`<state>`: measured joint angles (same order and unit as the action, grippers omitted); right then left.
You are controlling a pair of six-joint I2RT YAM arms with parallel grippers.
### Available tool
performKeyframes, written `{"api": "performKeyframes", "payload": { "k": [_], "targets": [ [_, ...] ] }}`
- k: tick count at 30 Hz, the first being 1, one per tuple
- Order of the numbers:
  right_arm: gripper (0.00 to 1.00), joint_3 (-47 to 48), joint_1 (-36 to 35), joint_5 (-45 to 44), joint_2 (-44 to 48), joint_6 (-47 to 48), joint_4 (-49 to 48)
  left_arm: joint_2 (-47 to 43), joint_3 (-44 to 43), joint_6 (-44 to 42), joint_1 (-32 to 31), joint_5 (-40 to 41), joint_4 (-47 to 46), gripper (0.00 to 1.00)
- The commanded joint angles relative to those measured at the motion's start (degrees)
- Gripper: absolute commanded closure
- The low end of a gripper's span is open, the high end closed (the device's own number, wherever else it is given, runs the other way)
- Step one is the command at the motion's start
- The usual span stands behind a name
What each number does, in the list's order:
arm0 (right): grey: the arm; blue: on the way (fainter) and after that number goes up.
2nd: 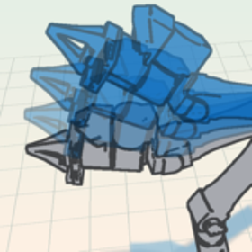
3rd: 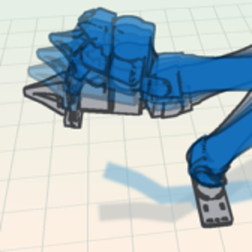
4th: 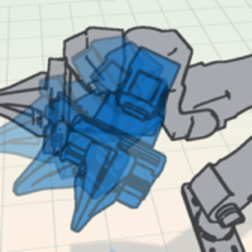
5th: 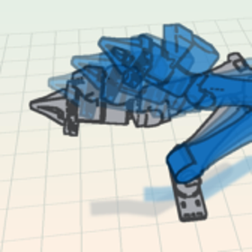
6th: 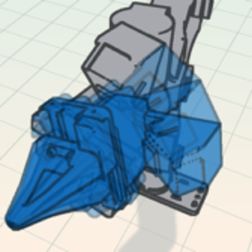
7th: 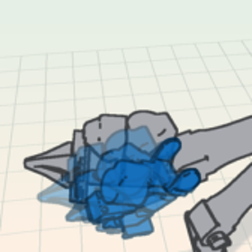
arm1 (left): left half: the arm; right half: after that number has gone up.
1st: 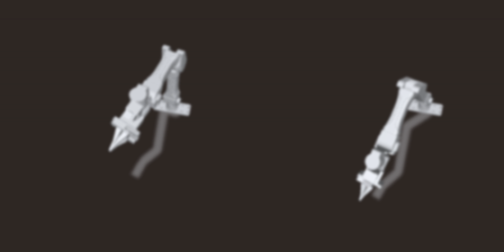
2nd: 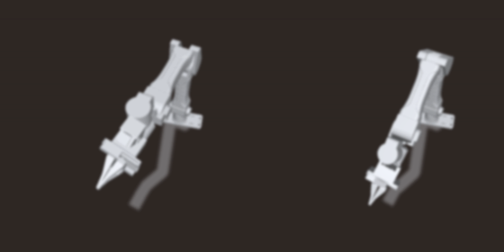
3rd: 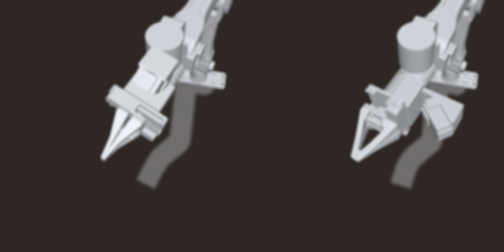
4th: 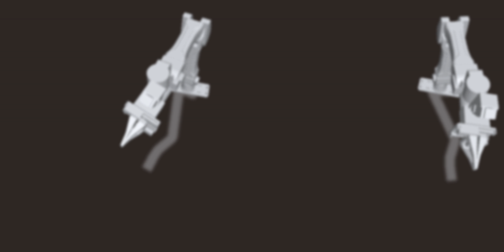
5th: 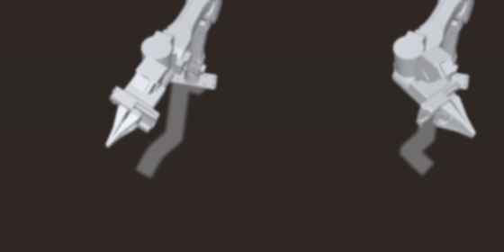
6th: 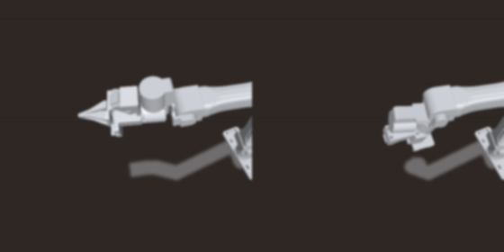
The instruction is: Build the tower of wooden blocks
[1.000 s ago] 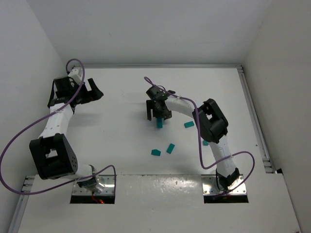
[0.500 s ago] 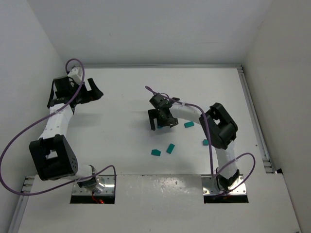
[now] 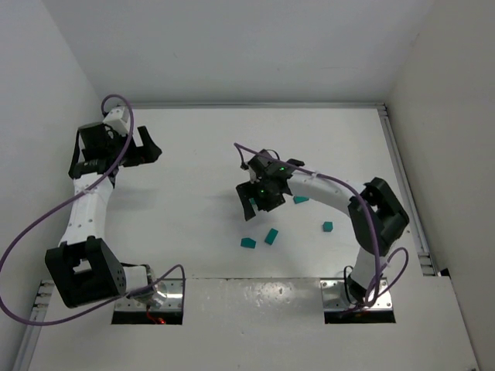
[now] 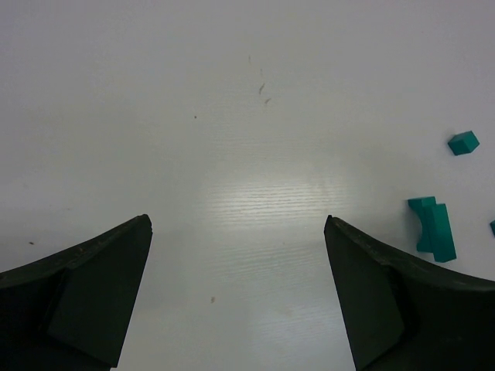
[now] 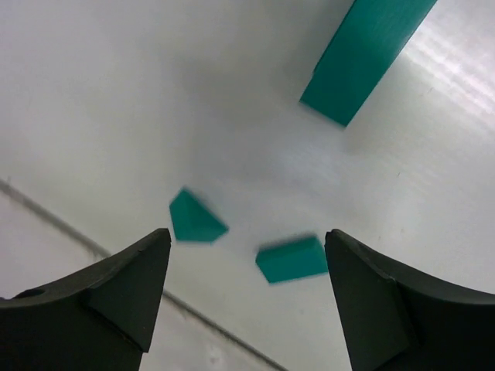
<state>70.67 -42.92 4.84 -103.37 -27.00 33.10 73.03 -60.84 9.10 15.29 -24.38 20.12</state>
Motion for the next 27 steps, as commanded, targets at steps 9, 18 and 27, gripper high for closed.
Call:
{"api": "performKeyframes", "payload": {
  "k": [9,18,27],
  "targets": [
    [0.57,-9.94,13.54,32.42,17.14,43.92,3.71,-2.90,0.90,-11.21,-0.61,-14.99,4.06,0.05],
    [0.89,-10.47,14.36,40.77,17.86,71.99,2.49,-7.81,3.53,-27.19,-0.61,-14.19,5.62,0.05],
    [1.00,-5.19,7.42,29.83,14.25,70.94,7.41,-7.46,0.18,-35.29,-1.14,-17.44,13.55,0.00]
  ]
}}
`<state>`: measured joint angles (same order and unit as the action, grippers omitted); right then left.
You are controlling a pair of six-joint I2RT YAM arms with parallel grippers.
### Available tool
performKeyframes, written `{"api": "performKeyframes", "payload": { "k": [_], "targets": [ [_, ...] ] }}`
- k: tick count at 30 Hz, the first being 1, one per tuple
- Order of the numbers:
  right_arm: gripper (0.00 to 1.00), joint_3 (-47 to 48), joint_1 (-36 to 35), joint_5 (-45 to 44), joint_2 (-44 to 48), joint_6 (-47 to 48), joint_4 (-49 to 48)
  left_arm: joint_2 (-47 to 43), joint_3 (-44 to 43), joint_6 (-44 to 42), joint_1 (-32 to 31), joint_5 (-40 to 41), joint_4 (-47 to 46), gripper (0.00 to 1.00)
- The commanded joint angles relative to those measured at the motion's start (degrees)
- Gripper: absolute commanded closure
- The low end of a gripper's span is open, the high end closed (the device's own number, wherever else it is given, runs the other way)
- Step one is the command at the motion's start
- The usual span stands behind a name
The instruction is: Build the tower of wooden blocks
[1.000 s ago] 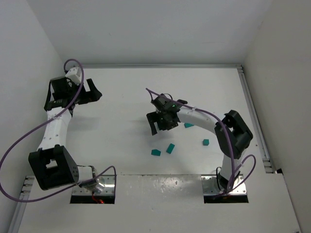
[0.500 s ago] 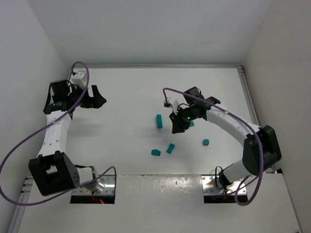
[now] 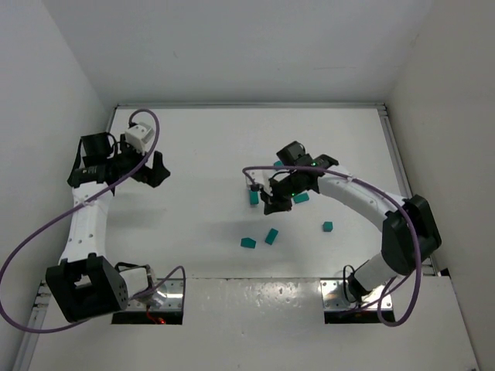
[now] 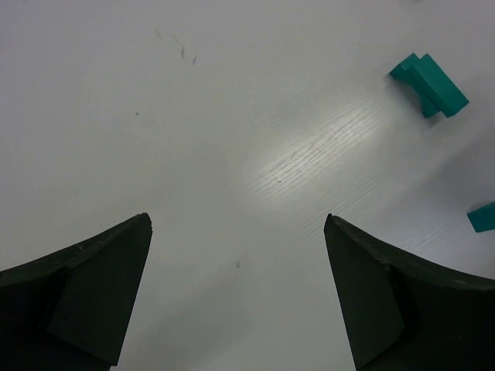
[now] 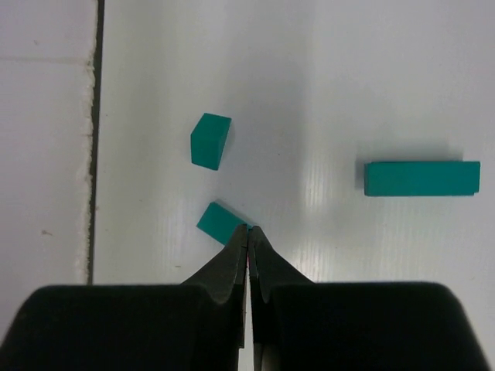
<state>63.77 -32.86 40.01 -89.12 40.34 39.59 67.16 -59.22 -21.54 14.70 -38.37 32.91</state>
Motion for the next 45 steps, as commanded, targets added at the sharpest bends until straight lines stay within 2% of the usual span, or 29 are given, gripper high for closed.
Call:
{"api": "performKeyframes", "payload": {
  "k": [1,5,6,8,10,12,14,18,20,24,29,36,41,43,45],
  "targets": [
    [1.00,0.23,-4.91,-6.42,0.44,5.52,-0.12,-2.72,-0.64,-5.26,-0.55,-6.51,0.15,0.00],
    [1.00,-6.80,-4.32,-3.19,3.51,8.86,-5.84,-9.85,4.55,-1.85,-0.55,-7.77,-8.90,0.00],
    [0.99,-7.77,-4.49,-4.05,3.78,12.36,-7.85,-10.46,4.55,1.03,-0.55,-6.82,-9.52,0.00],
    [1.00,-9.79,-7.28,-9.74,2.39,13.54,-9.44,-9.77,3.86,2.64,-1.16,-4.88,-9.53,0.00],
    [1.00,-8.49,-6.87,-13.54,-0.85,10.04,-10.14,-8.71,3.85,3.17,-1.16,-4.87,-9.53,0.00],
    [1.00,-7.08,-5.56,-9.37,-1.93,7.30,-9.80,-8.09,3.85,3.17,-2.21,-4.26,-11.09,0.00],
    [1.00,-8.91,-4.14,-8.19,-1.94,4.87,-13.65,-8.09,5.07,5.10,-2.91,-1.20,-12.68,0.00],
    [1.00,-14.79,-3.26,-6.18,-0.53,7.21,-24.52,-8.71,7.54,6.86,-5.11,4.35,-17.08,0.00],
    [0.92,-15.95,-3.09,-4.95,-1.40,8.00,-26.14,-8.19,7.54,7.91,-5.90,6.28,-17.09,0.00],
    [0.89,-14.46,-3.00,-3.10,-3.95,9.84,-26.32,-7.65,7.54,9.41,-7.05,9.62,-17.78,0.00],
    [0.83,-15.78,-3.44,-4.15,-6.06,8.62,-33.51,-6.60,7.54,11.25,-7.58,13.58,-18.40,0.00],
    [0.78,-15.08,-3.44,-3.27,-9.57,8.35,-35.37,-5.98,7.54,13.10,-7.58,14.20,-18.40,0.00],
    [0.72,-14.29,-3.44,-2.13,-11.25,9.58,-34.32,-5.98,7.54,14.77,-7.58,14.20,-18.93,0.00],
    [0.66,-14.29,-3.44,-2.39,-11.86,9.41,-34.67,-5.46,7.54,14.77,-7.58,14.20,-18.93,0.00],
    [0.66,-14.46,-3.70,-2.31,-12.22,9.67,-35.11,-5.46,7.02,15.29,-7.58,14.20,-18.93,0.00]
  ]
}}
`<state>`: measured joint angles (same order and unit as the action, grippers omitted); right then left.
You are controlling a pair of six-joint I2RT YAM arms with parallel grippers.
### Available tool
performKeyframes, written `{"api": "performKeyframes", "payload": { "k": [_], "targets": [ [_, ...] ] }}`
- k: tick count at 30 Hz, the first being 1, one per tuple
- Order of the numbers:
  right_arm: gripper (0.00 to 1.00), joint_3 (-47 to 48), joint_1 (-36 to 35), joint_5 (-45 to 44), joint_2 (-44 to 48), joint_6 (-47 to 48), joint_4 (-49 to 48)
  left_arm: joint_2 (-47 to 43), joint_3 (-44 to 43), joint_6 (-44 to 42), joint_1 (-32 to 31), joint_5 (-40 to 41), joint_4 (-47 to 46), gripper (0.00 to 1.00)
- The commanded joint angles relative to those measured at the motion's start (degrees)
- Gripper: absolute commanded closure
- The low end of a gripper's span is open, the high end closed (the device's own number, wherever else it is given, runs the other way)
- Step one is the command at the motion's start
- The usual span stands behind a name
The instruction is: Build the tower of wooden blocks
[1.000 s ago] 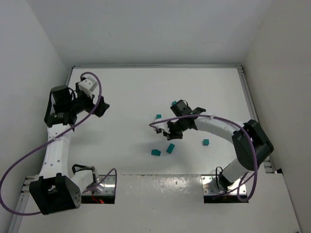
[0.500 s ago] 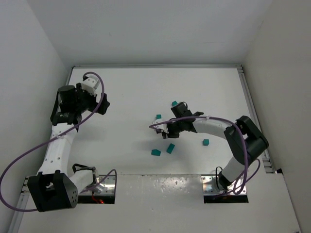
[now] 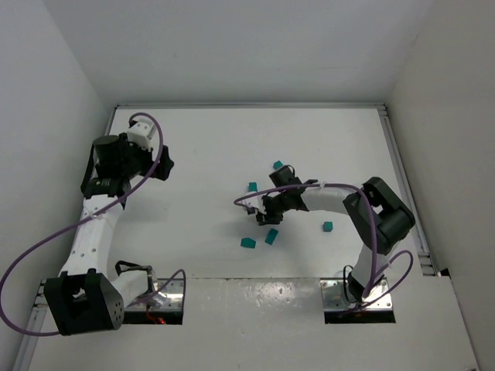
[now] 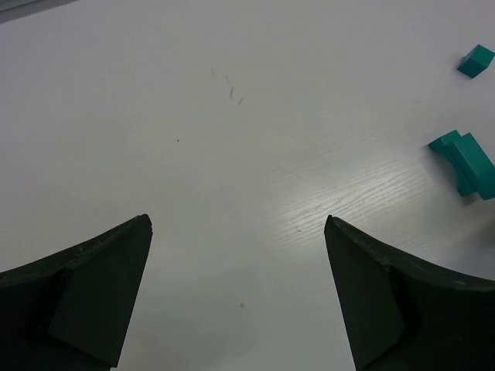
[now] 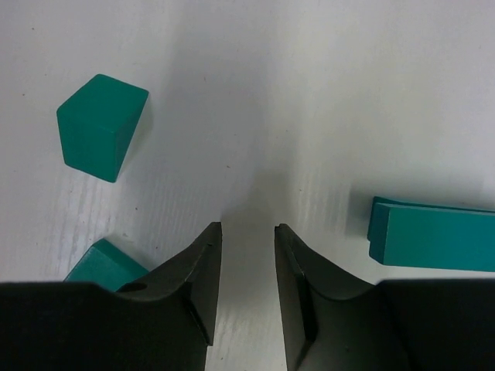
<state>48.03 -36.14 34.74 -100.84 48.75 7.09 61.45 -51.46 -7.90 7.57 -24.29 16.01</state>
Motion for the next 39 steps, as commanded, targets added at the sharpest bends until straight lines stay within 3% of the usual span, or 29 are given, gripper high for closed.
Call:
{"api": "performKeyframes", "payload": {
  "k": [1,18,39],
  "targets": [
    [0.66,1.19,-0.16,3.05,-0.85,1.26,-2.78,0.25,-0.74,1.66,-0.45,0.12,-2.04,0.00],
    [0.49,3.12,0.55,2.26,-4.19,1.35,-5.07,2.89,-2.85,1.66,-0.45,0.12,-2.04,0.00],
    [0.47,5.67,1.86,4.63,-6.65,2.93,-3.58,4.46,-3.38,1.66,-0.45,0.12,-2.04,0.00]
  ]
}}
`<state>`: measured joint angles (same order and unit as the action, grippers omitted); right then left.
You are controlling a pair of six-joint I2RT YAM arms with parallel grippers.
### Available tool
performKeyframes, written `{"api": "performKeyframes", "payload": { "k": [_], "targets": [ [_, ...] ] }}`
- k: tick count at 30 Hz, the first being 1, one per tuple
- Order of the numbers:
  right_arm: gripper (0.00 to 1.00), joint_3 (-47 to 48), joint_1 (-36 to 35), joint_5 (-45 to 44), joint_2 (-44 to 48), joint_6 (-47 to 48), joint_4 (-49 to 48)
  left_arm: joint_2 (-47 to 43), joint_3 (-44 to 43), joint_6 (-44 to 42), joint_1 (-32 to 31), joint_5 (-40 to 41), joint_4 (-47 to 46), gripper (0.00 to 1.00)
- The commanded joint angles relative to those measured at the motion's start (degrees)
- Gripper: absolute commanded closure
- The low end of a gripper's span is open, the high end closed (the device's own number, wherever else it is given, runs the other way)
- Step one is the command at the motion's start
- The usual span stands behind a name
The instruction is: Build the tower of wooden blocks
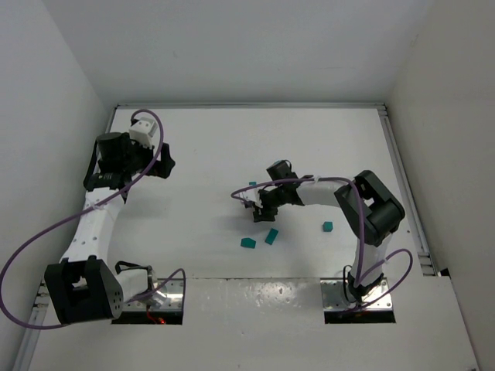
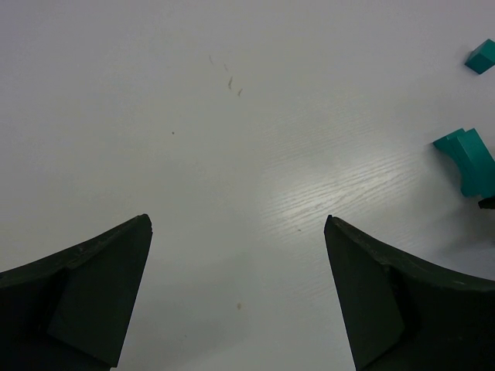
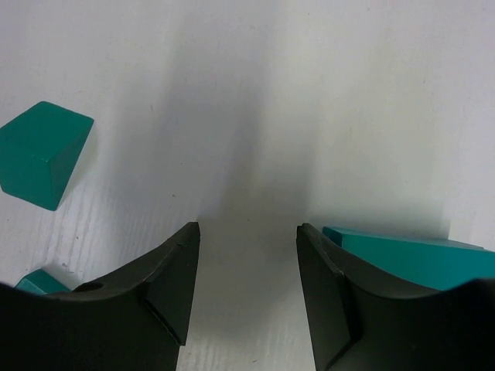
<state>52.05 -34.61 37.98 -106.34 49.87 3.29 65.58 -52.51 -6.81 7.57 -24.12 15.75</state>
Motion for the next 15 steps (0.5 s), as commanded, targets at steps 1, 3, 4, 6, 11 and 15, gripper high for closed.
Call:
{"api": "performKeyframes", "payload": {
  "k": [1,3,4,6,11,15],
  "targets": [
    [0.47,1.65,0.42,1.49,-1.06,1.81,0.31,0.34,-2.33,0.57,-0.45,-0.05,-1.77,0.00],
    [0.45,1.82,0.42,1.66,-1.41,2.16,0.49,0.34,-2.86,0.57,-0.45,-0.05,-1.77,0.00],
    [0.45,1.82,0.33,1.66,-1.32,2.25,0.66,0.34,-2.86,0.57,-0.45,-0.05,-1.77,0.00],
    [0.45,1.82,0.60,1.66,-1.58,2.34,0.93,0.34,-2.86,0.57,-0.45,-0.05,-1.77,0.00],
    [0.45,1.30,0.77,1.84,-0.97,2.69,1.19,0.34,-2.86,0.57,-0.45,-0.05,-1.77,0.00],
    [0.45,0.86,1.12,2.19,-0.27,3.30,1.98,0.34,-2.86,0.57,-0.45,-0.58,-1.77,0.00]
  ]
}}
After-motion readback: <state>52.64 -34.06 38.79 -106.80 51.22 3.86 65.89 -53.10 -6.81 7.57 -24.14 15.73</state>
